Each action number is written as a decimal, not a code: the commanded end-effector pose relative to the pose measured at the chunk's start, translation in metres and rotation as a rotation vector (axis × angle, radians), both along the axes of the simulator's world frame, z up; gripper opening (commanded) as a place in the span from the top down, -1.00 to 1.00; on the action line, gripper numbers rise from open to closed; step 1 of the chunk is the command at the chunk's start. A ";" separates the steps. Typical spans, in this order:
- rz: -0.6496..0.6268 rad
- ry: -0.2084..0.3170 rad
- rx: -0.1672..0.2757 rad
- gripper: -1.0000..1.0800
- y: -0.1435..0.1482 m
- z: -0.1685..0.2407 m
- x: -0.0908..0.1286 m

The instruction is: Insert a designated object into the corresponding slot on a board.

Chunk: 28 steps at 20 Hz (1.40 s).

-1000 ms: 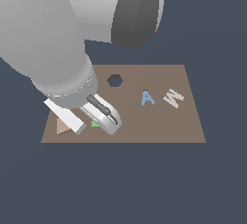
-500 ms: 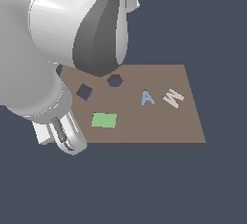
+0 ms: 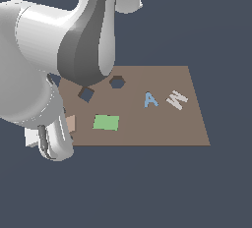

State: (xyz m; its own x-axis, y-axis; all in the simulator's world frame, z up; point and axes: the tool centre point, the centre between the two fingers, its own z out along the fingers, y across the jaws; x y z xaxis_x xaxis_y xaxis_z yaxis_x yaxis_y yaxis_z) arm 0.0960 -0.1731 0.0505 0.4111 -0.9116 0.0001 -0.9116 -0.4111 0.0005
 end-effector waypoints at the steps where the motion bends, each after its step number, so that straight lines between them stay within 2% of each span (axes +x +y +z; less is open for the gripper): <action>1: -0.009 0.000 0.000 -0.92 -0.001 -0.001 0.000; 12: -0.010 0.000 0.000 -0.92 -0.001 -0.021 0.000; 13: -0.010 0.000 0.000 1.00 -0.001 -0.021 0.000; 28: -0.010 0.000 0.001 1.00 -0.001 -0.018 -0.001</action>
